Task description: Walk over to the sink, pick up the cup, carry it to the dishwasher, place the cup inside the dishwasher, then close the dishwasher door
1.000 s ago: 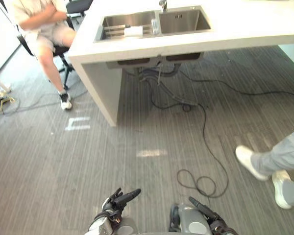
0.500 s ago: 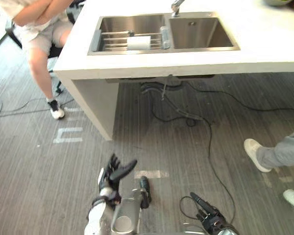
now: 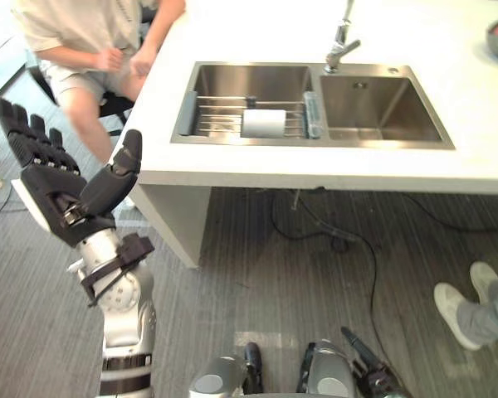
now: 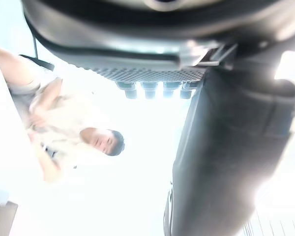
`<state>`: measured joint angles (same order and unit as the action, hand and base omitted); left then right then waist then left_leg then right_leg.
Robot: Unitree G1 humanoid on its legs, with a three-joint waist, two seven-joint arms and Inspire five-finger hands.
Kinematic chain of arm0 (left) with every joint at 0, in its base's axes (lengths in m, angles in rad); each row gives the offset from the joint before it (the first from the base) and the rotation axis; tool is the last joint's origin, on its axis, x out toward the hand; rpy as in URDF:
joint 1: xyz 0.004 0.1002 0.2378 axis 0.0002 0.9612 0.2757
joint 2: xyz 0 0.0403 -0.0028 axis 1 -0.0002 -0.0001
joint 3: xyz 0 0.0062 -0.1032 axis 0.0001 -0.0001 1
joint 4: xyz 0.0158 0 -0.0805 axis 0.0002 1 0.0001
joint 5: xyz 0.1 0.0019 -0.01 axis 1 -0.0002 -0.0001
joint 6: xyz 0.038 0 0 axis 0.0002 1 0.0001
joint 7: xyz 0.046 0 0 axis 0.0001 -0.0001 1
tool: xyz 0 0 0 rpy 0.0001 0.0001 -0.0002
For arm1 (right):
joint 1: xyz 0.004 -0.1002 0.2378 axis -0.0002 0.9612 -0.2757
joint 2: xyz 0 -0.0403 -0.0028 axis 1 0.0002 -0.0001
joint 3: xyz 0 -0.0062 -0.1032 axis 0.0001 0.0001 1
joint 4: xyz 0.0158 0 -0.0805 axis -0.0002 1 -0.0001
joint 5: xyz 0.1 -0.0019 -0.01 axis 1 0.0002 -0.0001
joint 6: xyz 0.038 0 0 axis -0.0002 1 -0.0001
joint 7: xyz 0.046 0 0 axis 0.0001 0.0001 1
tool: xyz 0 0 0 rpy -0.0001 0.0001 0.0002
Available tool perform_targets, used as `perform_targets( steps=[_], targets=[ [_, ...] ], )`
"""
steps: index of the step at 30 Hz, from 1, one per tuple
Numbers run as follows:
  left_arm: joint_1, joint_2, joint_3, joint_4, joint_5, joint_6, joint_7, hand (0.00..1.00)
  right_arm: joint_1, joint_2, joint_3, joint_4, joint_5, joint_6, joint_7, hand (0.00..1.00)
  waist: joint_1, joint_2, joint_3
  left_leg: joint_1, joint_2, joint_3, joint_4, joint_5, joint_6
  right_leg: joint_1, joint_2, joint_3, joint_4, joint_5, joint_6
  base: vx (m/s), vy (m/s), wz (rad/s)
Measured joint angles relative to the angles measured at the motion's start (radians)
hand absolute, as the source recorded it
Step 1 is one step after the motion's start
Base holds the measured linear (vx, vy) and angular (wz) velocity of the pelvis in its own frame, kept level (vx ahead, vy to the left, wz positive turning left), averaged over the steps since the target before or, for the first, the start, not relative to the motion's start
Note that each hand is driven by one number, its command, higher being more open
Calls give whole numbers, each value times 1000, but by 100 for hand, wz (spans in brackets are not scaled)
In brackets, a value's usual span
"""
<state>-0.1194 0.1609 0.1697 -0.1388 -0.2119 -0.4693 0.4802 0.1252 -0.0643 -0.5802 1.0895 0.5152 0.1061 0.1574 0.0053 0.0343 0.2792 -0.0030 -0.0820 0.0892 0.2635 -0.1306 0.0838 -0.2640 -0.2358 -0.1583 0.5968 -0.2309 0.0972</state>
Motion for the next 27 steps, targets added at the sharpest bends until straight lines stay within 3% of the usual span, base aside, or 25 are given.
perform_targets(
  steps=[2,3,4,5,7,9,13,16,18,19,20,21,24,26,27],
  targets=[
    [0,4,6,-7,-45,-27,-1,100,26,11,-4,-16,-6,0,21,100,8,-13,-32,10,-2,-29,27,-39,-26,9,25,-3,-44,10,-12,350,-271,51],
    [-1,11,0,-12,-46,-35,-2,100,33,11,-3,-14,-35,3,35,100,9,-25,-48,11,-8,-50,39,-57,-42,37,35,-12,-98,36,-50,364,-320,63],
    [-9,18,-13,-11,-45,-38,-9,100,38,14,-7,-7,-56,7,45,100,4,-29,-53,16,-11,-77,56,-76,-52,72,49,-14,-147,103,-45,369,-338,71],
    [-8,8,-44,-11,-45,-31,-13,100,38,9,-46,4,-77,20,54,100,9,7,-71,21,24,-109,61,-91,-73,104,81,-59,-185,101,-58,360,-311,61],
    [-16,15,-83,-16,-39,-8,-20,100,35,14,-64,7,-97,41,69,100,17,29,-90,35,68,-117,24,-93,-89,126,125,-83,-229,96,-82,327,-278,18],
    [-30,18,-119,-5,-30,29,-27,100,27,19,-64,6,-115,60,87,100,12,30,-91,54,93,-107,5,-88,-106,144,149,-91,-235,83,-103,269,-249,-1],
    [-37,5,-195,70,-23,102,-76,100,54,14,-63,3,-105,97,85,100,-5,26,-87,-73,155,13,320,-126,-137,269,167,-115,-329,78,-115,175,-123,12],
    [-36,2,-198,64,-45,117,-128,100,83,2,-34,-23,-108,108,92,100,5,14,-72,-158,188,66,282,-133,-133,333,147,-124,-372,65,-121,96,-26,13],
    [-32,5,-195,35,-63,117,-157,100,98,-25,-1,-30,-116,108,96,100,18,11,-67,-228,194,90,200,-69,-134,346,113,-121,-364,46,-94,111,86,-2],
    [-26,7,-194,13,-70,116,-165,100,107,-32,-1,-39,-117,107,96,100,31,11,-67,-236,198,104,158,-5,-134,348,100,-108,-346,31,-78,163,182,-39],
    [-8,9,-183,-33,-94,114,-195,100,116,-35,-1,-51,-116,107,96,100,46,17,-71,-229,210,108,134,147,-136,350,95,-78,-315,5,-58,239,262,-60],
    [7,15,-172,-84,-112,111,-227,100,120,-41,2,-59,-114,106,94,100,52,33,-81,-209,219,103,138,229,-123,354,95,-54,-286,-18,-37,255,265,-48],
    [2,73,-153,-171,-137,111,-280,100,75,-3,20,-66,-105,102,80,100,54,-10,-76,-224,179,106,138,200,-118,306,51,-15,-264,-30,-18,177,241,-30],
    [1,84,-150,-175,-154,116,-290,100,73,-9,19,-62,-103,99,70,100,54,-9,-79,-208,158,108,95,199,-118,299,37,-5,-274,-24,-15,64,128,-15],
    [1,85,-148,-177,-165,117,-291,100,74,-14,20,-55,-100,99,69,100,52,-5,-86,-165,144,105,2,195,-122,296,31,-2,-290,-13,-6,54,175,-13]
  ],
)
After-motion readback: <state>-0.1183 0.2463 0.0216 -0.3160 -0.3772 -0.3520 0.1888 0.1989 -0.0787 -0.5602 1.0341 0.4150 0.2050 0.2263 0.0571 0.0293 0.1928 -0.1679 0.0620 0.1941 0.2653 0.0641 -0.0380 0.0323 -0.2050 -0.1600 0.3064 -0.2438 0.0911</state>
